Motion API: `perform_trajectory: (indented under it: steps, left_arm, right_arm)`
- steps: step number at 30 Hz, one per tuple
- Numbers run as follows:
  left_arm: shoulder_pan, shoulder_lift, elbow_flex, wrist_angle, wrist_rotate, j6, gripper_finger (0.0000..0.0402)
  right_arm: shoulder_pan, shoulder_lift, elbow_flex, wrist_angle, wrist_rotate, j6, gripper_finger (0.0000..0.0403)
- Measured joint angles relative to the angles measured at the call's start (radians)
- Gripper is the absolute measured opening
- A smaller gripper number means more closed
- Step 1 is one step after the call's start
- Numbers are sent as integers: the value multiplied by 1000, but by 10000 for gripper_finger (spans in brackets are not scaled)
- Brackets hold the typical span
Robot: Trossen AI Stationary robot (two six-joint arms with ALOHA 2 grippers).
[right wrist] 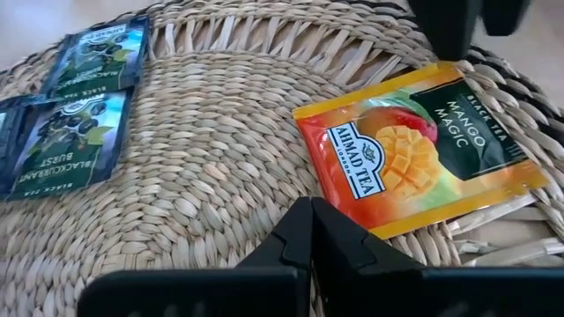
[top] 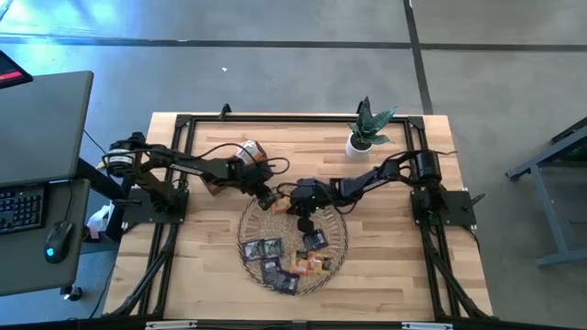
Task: Pick & Place Tea
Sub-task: Put the top left orange tea bag into the middle compartment of the wooden organizer
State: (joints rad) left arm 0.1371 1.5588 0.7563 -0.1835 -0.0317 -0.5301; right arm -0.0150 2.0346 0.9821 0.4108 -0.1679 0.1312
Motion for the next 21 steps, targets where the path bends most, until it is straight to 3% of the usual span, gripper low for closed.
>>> perform_trajectory:
  steps: [7,15,21]
  left_arm:
    - [0,30,1,37,28,-53,153]
    - [0,30,-1,91,102,-60,153]
    - [0,30,-1,72,75,-64,153]
  right_arm:
    - [0,0,-1,-8,79,-5,1]
    - [0,0,0,1,83,-8,1]
    - [0,0,0,-1,83,-8,1]
